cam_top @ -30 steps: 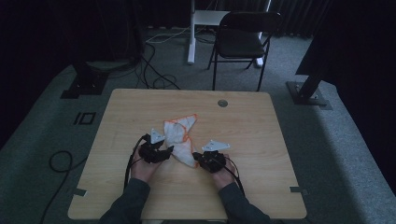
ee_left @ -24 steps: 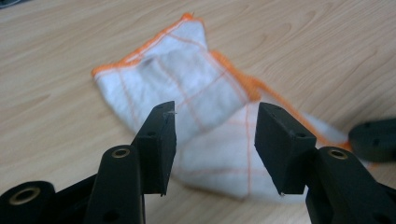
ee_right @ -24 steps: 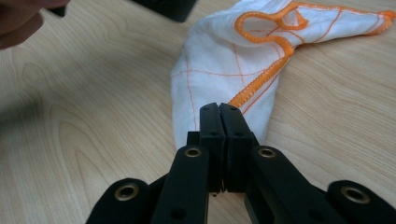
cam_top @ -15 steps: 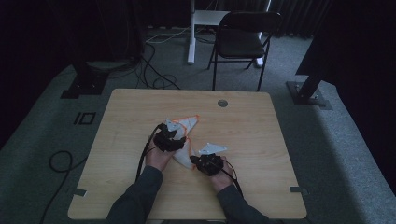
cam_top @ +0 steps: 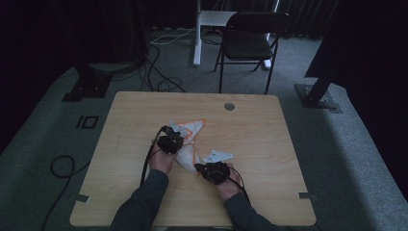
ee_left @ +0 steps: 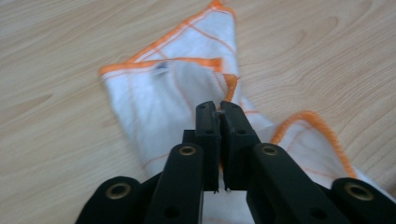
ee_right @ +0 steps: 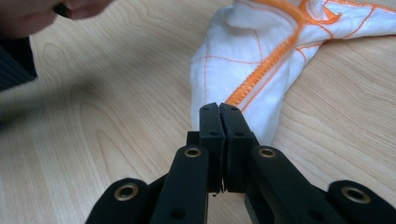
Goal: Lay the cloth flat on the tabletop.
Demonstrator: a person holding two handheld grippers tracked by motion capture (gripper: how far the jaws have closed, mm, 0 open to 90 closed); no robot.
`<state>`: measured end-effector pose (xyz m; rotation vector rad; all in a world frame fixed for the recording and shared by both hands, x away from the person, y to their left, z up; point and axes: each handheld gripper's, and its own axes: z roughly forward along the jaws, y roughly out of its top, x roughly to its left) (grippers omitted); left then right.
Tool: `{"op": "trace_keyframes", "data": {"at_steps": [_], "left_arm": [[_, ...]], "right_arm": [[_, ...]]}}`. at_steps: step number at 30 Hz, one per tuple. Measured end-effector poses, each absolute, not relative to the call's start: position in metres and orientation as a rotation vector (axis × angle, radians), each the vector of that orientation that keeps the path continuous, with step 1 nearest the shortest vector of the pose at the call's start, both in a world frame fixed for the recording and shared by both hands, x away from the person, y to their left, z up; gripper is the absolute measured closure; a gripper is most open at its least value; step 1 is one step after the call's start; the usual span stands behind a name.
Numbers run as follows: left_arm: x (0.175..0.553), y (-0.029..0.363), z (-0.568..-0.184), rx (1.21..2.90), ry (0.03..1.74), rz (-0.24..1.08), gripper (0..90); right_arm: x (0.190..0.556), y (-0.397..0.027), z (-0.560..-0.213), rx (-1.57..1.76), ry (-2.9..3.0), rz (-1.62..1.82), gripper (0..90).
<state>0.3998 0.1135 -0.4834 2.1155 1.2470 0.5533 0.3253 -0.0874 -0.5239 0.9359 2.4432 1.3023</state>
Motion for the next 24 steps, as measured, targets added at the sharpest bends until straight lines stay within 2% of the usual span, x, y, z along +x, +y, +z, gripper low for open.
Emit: {"op": "trace_keyframes", "data": {"at_steps": [4, 10, 16, 24], "left_arm": [[0.391, 0.131, -0.486, 2.079, 1.283, 0.550, 88.5], [0.381, 0.158, -0.496, 2.018, 1.355, 0.528, 88.3], [0.373, 0.181, -0.505, 1.996, 1.403, 0.525, 87.7], [0.366, 0.199, -0.513, 1.991, 1.443, 0.528, 87.0]], "right_arm": [[0.323, -0.087, -0.525, 0.929, 2.454, 1.307, 87.9], [0.322, -0.090, -0.522, 0.926, 2.438, 1.332, 76.4], [0.329, -0.099, -0.510, 0.960, 2.357, 1.395, 75.2], [0.349, -0.095, -0.504, 1.007, 2.309, 1.359, 78.1]]}}
